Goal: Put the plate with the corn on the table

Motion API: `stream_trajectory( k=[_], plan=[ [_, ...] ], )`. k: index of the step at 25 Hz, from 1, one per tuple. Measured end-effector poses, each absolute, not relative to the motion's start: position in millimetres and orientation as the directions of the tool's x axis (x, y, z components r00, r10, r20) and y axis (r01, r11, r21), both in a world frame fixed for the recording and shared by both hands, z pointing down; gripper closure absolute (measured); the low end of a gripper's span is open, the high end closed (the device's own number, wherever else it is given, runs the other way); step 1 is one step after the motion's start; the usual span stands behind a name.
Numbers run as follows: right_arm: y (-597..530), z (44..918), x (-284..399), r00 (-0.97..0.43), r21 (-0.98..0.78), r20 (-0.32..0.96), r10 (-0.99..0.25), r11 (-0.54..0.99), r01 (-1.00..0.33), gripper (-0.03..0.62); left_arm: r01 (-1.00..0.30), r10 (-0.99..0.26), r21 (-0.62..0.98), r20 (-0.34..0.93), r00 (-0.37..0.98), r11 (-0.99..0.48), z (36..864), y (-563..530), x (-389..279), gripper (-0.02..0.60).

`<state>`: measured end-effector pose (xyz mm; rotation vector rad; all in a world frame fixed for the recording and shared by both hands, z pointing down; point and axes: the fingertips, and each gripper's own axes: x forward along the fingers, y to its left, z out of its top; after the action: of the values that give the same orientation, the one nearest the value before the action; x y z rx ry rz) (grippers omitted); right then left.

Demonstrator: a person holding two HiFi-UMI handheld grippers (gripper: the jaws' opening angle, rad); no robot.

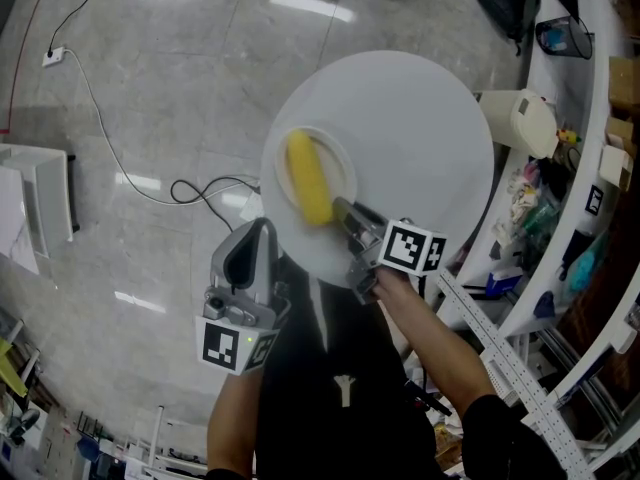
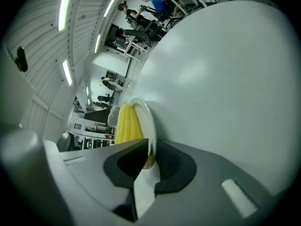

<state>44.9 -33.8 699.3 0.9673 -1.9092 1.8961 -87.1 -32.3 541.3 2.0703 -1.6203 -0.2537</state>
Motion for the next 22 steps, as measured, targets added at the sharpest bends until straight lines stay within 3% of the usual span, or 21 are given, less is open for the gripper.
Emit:
stream_trajectory(
  k=[22],
  plan=[
    [-17,699,45,-0.752,-0.748,0.655,-0.070,0.082,-0.659,0.483,-0.852,-0.948,0.493,0.148,0.281,-0.176,545,-31,-84,0.578]
  ],
)
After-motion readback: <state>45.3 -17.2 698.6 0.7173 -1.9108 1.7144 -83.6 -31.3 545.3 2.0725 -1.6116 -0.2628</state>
